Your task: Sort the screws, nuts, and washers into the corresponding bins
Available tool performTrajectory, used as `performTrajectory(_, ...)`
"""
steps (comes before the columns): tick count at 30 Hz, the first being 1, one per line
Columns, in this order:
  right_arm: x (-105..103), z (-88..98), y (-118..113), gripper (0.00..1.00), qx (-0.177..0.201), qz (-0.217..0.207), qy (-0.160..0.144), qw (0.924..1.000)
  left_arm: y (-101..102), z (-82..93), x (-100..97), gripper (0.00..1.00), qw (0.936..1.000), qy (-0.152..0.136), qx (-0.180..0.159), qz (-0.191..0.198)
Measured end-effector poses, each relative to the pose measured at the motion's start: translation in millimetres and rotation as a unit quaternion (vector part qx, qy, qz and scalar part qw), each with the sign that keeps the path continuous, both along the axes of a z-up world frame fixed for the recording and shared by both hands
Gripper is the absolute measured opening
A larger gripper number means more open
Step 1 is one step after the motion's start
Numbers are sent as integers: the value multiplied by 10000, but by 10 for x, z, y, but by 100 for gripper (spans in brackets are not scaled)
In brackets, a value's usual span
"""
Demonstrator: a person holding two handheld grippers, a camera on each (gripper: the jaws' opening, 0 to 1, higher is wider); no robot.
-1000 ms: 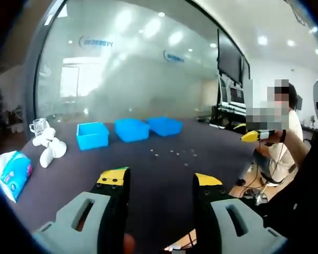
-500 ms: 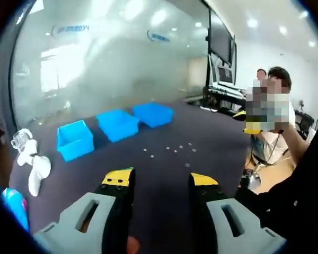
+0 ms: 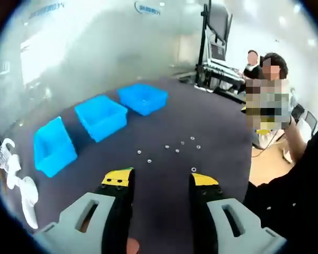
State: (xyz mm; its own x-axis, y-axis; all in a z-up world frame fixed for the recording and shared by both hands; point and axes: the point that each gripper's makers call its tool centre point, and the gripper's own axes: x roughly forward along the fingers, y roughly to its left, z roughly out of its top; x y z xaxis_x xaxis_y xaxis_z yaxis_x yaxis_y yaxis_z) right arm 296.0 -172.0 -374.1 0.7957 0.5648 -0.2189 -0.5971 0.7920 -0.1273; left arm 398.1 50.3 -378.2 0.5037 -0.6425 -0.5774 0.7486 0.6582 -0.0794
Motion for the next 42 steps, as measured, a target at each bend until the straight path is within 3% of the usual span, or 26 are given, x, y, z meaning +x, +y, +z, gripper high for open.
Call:
performTrajectory(2, -9, -8, -2, 42, -28, 14, 12, 10000, -38, -22, 55, 38, 9999, 134, 48, 14)
performTrajectory(12, -32, -24, -17, 42, -115, 43, 31, 9999, -69, -245, 121, 34, 9940, 454, 990, -129)
performTrajectory(18, -43, -34, -33, 42, -89, 21, 53, 9999, -170, -283, 205, 34, 9919, 553, 1123, -203)
performTrajectory(22, -43, -61, -47, 42, -78, -9, 81, 9999, -162, -341, 269, 31, 9887, 511, 1390, -212)
performTrajectory(28, -39, -76, -49, 42, -69, -2, 103, 9999, -233, -385, 364, 31, 9879, 514, 1447, -235)
performTrajectory(37, -21, -108, -66, 42, -41, -3, 133, 9999, -287, -621, 409, 27, 9858, 710, 1508, -197)
performTrajectory(42, -9, -123, -69, 42, -45, 4, 153, 9999, -305, -686, 469, 23, 9864, 518, 1544, -209)
